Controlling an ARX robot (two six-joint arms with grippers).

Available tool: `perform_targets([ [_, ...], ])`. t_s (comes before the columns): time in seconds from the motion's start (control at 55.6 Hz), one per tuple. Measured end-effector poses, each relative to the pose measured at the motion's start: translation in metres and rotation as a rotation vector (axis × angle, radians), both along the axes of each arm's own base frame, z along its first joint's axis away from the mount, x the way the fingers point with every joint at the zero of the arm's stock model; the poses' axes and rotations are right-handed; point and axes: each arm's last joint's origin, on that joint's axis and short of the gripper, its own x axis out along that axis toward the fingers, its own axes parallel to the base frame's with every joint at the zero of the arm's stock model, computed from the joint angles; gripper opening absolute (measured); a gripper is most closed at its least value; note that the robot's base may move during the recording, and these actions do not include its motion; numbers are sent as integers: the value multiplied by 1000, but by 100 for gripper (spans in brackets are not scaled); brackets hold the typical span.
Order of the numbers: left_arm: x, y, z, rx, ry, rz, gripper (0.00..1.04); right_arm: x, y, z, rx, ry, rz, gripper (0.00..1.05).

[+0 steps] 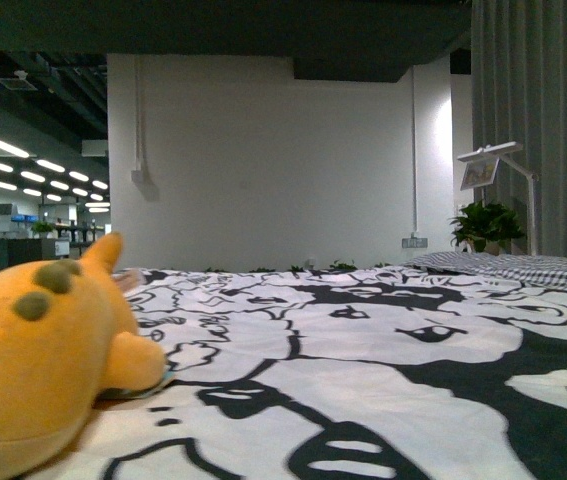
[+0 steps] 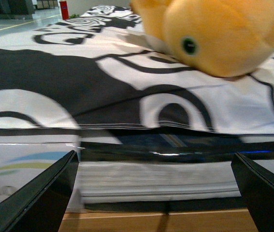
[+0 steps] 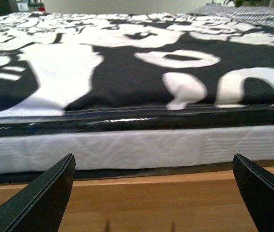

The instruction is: Put away toys

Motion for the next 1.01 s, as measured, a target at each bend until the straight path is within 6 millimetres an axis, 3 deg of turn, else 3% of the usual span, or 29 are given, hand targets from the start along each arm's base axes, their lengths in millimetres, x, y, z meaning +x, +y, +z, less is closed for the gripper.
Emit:
perform_targets([
  [1.007,0,0,0,0,0,0,98,0,0,0,0,2,4,98],
])
